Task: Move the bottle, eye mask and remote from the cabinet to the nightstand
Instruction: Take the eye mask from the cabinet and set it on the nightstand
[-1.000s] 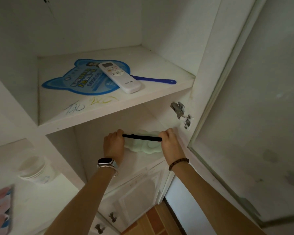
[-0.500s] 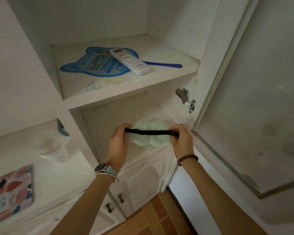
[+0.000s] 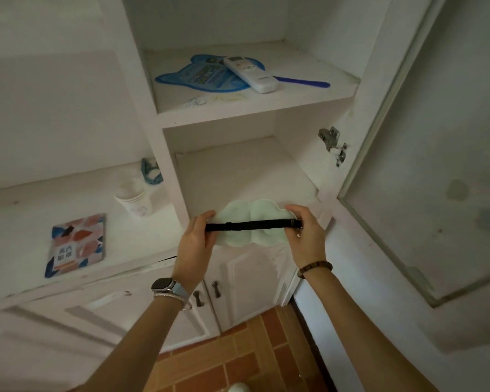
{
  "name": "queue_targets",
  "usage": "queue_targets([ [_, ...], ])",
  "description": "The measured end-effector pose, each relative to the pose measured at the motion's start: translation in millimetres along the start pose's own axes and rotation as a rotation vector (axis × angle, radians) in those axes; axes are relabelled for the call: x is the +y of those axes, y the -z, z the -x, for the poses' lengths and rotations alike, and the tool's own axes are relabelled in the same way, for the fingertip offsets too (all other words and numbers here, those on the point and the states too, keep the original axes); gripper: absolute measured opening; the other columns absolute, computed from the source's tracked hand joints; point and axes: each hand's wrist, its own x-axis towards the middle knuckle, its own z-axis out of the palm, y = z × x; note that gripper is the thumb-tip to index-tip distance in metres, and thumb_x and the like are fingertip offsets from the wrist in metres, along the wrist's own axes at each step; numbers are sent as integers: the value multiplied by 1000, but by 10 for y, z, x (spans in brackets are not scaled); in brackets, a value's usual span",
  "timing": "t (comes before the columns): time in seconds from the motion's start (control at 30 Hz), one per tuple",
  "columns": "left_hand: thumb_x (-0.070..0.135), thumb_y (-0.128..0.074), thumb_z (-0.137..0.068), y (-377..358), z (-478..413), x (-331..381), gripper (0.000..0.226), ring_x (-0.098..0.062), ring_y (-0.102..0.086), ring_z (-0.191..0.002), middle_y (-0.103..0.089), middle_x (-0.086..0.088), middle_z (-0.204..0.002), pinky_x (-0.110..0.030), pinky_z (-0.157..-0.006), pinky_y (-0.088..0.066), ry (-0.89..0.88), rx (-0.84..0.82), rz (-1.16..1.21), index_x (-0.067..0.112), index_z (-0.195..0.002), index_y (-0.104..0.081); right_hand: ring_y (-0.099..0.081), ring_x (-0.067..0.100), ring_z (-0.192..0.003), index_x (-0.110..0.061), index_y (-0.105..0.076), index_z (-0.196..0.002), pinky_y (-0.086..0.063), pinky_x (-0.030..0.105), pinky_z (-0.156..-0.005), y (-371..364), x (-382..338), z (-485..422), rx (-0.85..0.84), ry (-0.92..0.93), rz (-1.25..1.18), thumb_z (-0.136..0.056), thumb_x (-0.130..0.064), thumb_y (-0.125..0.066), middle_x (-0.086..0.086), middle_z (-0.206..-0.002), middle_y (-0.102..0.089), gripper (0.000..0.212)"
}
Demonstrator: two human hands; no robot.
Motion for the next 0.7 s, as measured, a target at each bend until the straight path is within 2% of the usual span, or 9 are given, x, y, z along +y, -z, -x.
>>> queue_targets([
  [0.1,7,-52,-93,30,316,98,34,-22,-57,-99,-58,-10,-114,-24,-88,-45,72,48,-53,6,-128,-51,-59,16,-104,-9,-61,-117,-49,24,-90,55,-15,188,-63,24,-8,-90,-3,-61,5,-114,-63,27],
  [0.17,5,-52,-93,53,567,187,34,-25,-56,-100,-58,-12,-114,-15,-85,-37,123,85,-90,5,-127,-51,-59,16,-103,-10,-61,-116,-49,25,-90,108,-16,335,-120,40,-3,-90,-4,-60,7,-115,-63,26],
  [0.23,4,-53,-92,78,844,255,34,-27,-56,-102,-58,-13,-116,-12,-83,-33,168,119,-120,4,-126,-52,-60,16,-101,-11,-62,-115,-50,23,-88,158,-7,501,-186,61,-1,-90,-6,-60,5,-112,-65,25],
  [0.37,4,-52,-91,150,1438,404,34,-25,-57,-97,-58,-11,-114,-17,-82,-38,262,204,-160,6,-125,-51,-60,15,-99,-11,-62,-114,-47,12,-83,215,-15,869,-298,90,-31,-90,-6,-61,4,-110,-65,25],
  [0.5,4,-50,-92,312,2044,532,33,-22,-56,-96,-57,-10,-114,-20,-78,-39,371,297,-188,7,-125,-50,-61,17,-101,-12,-62,-114,-52,29,-89,141,-96,1272,-437,94,-75,-90,-7,-62,3,-111,-65,25],
  [0.6,5,-50,-92,513,2494,568,33,-24,-56,-96,-57,-10,-114,-24,-77,-41,454,355,-229,8,-125,-51,-60,15,-100,-13,-62,-113,-51,30,-90,35,-245,1566,-548,114,-108,-89,-5,-60,3,-110,-65,25],
  [0.7,5,-51,-91,764,2926,587,32,-23,-56,-93,-57,-9,-111,-22,-75,-38,528,421,-288,8,-123,-52,-60,15,-99,-13,-62,-112,-51,28,-89,-109,-464,1875,-654,151,-144,-89,-5,-60,3,-109,-65,25],
])
